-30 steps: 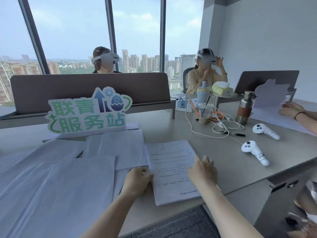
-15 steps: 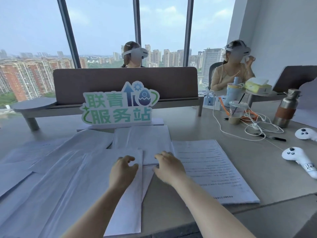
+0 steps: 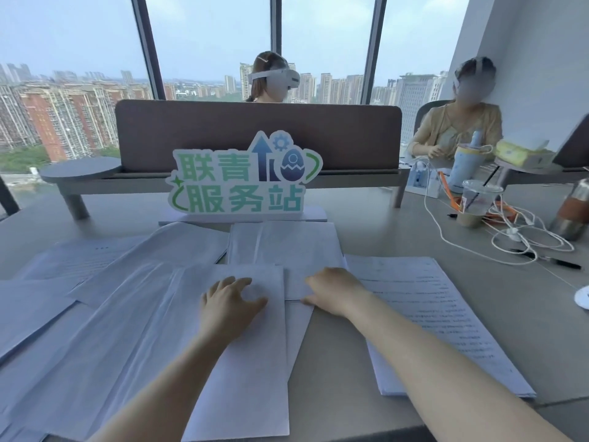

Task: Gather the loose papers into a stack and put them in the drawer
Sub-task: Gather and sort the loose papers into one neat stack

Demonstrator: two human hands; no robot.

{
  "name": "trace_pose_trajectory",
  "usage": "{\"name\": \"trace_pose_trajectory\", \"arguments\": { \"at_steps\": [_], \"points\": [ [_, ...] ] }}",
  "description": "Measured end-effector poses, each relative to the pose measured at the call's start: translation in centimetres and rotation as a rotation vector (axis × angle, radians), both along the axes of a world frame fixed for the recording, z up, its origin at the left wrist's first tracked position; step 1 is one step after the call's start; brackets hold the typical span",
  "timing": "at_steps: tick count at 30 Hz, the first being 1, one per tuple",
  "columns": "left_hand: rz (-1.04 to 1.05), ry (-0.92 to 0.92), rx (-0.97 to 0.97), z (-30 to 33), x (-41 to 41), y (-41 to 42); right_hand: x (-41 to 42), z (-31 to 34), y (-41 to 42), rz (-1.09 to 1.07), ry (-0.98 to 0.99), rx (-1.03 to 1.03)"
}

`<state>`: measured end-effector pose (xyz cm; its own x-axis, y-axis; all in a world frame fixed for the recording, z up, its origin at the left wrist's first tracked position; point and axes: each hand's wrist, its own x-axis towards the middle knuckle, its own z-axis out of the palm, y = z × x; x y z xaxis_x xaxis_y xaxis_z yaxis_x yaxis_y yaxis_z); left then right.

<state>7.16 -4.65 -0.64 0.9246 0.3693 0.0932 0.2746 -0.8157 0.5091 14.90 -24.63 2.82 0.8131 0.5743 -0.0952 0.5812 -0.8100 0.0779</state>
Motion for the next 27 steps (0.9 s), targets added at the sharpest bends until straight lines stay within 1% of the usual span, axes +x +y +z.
{"name": "trace_pose_trajectory", "arguments": {
  "at_steps": [4,8,11,13,15,18,22,24,27],
  "points": [
    [-0.007,-0.016,0.037,-0.2,-0.1,0.4,0.2,0.4,0.3,0.086,-0.027,-0.091],
    [-0.005,-0.024,0.032,-0.4,-0.1,0.6,0.2,-0.2,0.8,0.100,-0.066,-0.120],
    [0.012,-0.056,-0.021,-0.5,-0.2,0.9,-0.2,-0.9,0.7,0.091,-0.141,-0.105],
    [0.033,-0.068,-0.046,-0.5,-0.4,1.2,-0.2,-1.4,0.5,0.065,-0.206,-0.017],
    [0.044,-0.060,-0.066,-0.3,-0.7,1.6,-0.2,-1.8,0.6,0.018,-0.243,0.122],
    [0.049,-0.046,-0.105,-0.1,-0.8,1.8,-0.9,-1.4,0.9,-0.079,-0.288,0.316],
    [0.053,-0.046,-0.111,-0.1,-0.7,2.0,-1.5,-0.5,1.5,-0.206,-0.370,0.572],
    [0.052,-0.066,-0.170,0.1,-0.8,2.0,-1.7,0.2,1.6,-0.203,-0.402,0.647],
    [0.054,-0.169,-0.349,0.9,-1.2,1.8,-2.2,1.2,1.6,-0.165,-0.470,0.773]
  ]
}}
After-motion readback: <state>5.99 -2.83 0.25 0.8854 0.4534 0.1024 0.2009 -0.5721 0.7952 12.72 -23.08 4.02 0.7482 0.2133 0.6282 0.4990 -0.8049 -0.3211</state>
